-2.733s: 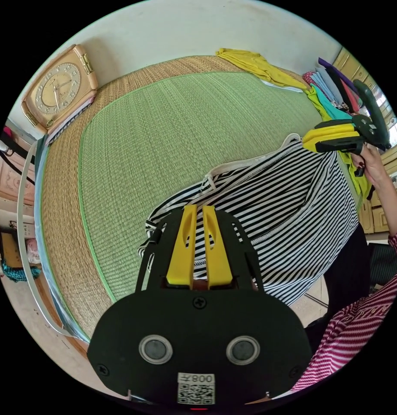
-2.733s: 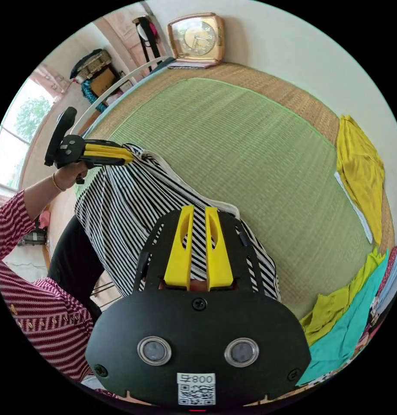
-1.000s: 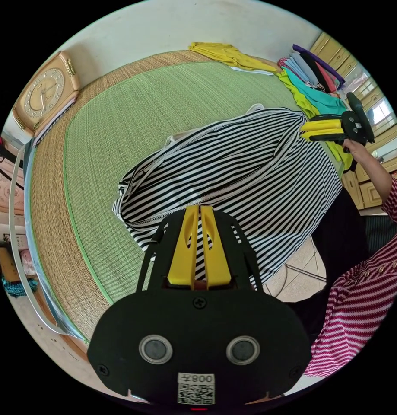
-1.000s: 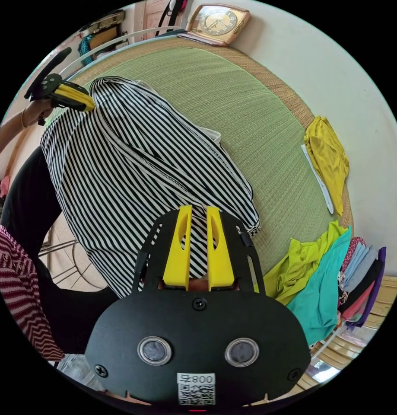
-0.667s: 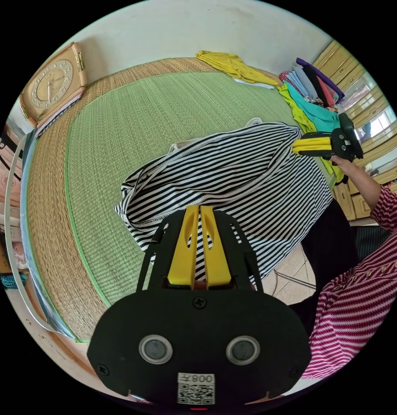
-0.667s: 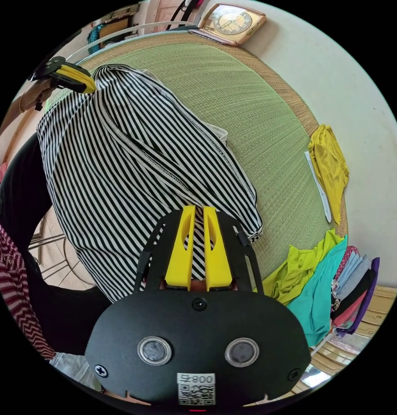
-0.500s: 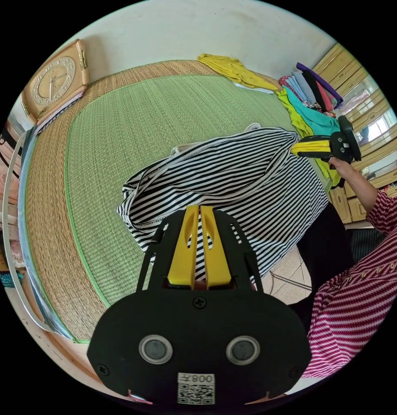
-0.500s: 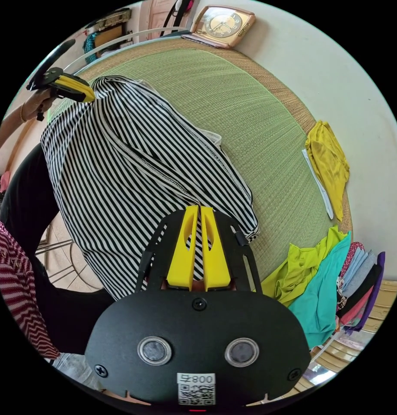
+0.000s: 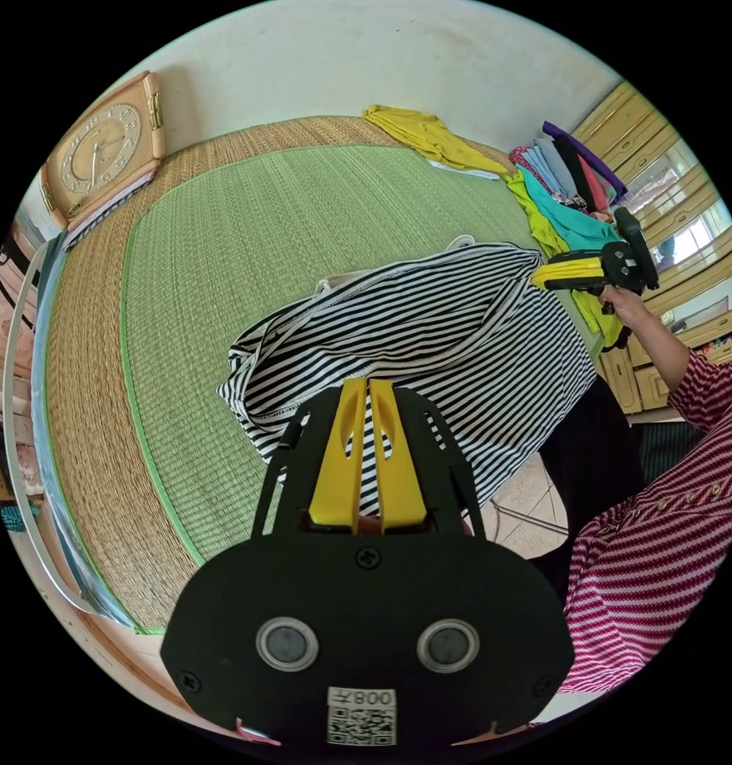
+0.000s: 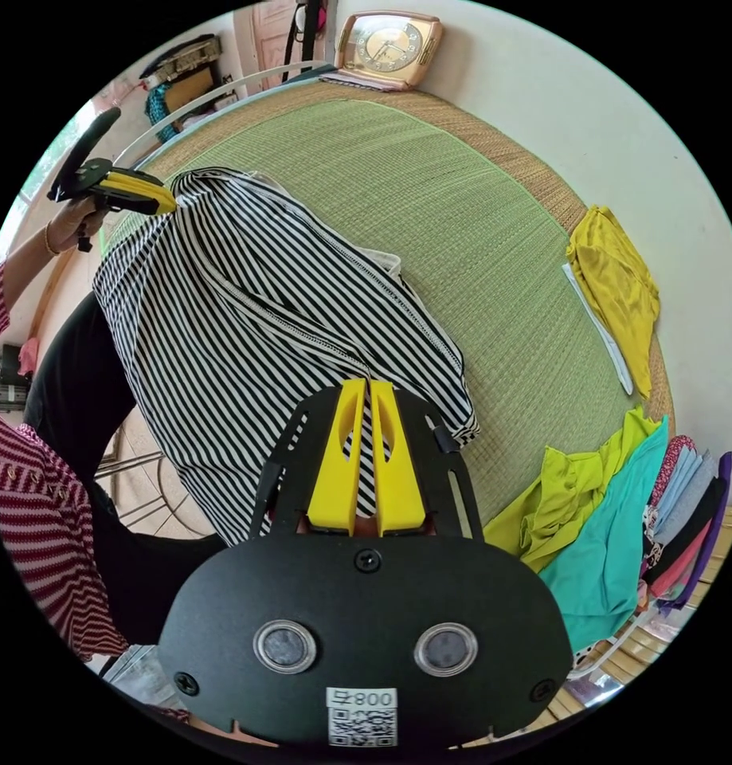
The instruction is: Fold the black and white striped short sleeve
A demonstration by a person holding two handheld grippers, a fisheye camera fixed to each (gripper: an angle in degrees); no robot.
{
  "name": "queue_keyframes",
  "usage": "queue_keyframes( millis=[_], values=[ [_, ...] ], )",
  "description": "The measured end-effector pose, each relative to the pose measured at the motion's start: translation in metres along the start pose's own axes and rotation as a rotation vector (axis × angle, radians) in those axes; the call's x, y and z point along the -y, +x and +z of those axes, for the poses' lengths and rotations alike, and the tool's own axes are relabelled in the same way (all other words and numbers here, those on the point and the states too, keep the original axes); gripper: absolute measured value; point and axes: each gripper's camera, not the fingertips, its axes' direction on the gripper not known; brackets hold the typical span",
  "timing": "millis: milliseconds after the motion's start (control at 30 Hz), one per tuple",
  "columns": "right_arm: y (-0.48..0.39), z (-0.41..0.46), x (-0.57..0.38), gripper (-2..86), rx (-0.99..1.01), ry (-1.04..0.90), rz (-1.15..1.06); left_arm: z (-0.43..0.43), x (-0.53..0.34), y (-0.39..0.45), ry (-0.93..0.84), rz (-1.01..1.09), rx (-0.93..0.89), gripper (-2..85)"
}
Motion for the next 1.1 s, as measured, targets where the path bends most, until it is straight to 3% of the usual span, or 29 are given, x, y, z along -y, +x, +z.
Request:
queue_keyframes(
  millis=[533,833,1100],
  values=[
    [0.04,0.007,-0.017,-0.1,0.009,0.016,0.068,-0.012,0.006,0.01,0.026,0.047,0.097,0.2],
    [0.097,0.035,-0.007,-0.2,0.06,-0.008,0.174,0.0,0.03,-0.015,0.026,-0.034,0.144,0.1],
    [0.132,0.043,-0.028,0.1,0.08,0.033,0.278,-0.028,-0.023,-0.008,0.157,-0.088,0.139,0.3]
  ],
)
